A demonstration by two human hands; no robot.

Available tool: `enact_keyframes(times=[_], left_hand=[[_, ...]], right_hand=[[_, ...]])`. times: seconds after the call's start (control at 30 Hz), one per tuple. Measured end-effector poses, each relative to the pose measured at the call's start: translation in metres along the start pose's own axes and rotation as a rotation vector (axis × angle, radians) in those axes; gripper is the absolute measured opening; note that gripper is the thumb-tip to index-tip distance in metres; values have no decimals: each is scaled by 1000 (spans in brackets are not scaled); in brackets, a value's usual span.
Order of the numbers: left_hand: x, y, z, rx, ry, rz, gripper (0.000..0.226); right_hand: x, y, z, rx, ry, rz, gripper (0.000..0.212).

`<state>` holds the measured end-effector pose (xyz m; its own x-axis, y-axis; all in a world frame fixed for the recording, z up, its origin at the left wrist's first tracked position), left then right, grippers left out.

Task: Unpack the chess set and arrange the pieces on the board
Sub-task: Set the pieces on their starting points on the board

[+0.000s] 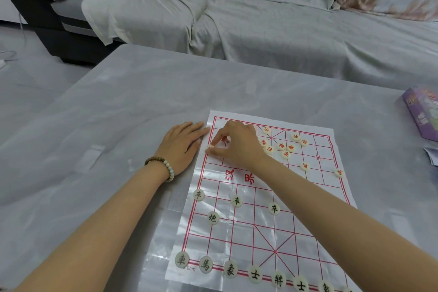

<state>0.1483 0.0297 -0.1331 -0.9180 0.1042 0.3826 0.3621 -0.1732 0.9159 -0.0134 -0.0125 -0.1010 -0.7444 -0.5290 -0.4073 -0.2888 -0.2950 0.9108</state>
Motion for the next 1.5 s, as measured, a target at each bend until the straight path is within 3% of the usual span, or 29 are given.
enact_keyframes(times=[0.2, 0.77, 0.87, 1.13, 1.33, 1.5], left_hand=[[-1, 0, -1, 10, 0, -1, 41], [-2, -1, -2, 13, 8, 3, 41], [-2, 0, -3, -3, 4, 63, 50], [22, 15, -25, 64, 15, 395, 35], [76, 9, -43, -24, -97, 265, 33], [98, -3, -50, -79, -89, 249, 34]], right_hand=[[-3, -5, 2, 11, -14, 8, 26], [2, -6, 8, 20, -1, -38, 26], [14, 10, 14, 55, -8, -111, 26], [109, 79, 56, 176, -195, -255, 11], [148, 81, 76, -30, -328, -201, 20], [153, 75, 80, -51, -334, -170, 23]])
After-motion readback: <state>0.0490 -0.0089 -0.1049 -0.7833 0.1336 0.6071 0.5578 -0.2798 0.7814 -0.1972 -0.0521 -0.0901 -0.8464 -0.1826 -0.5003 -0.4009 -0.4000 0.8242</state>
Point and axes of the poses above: each hand's wrist, its own z-axis away from the middle knuckle, its own y-axis out of the back of the hand, x = y × z, the point moved 1 cm from there along -z, towards the middle knuckle, and after that the axes turned 12 degrees about -x, right-handed, at the moved point
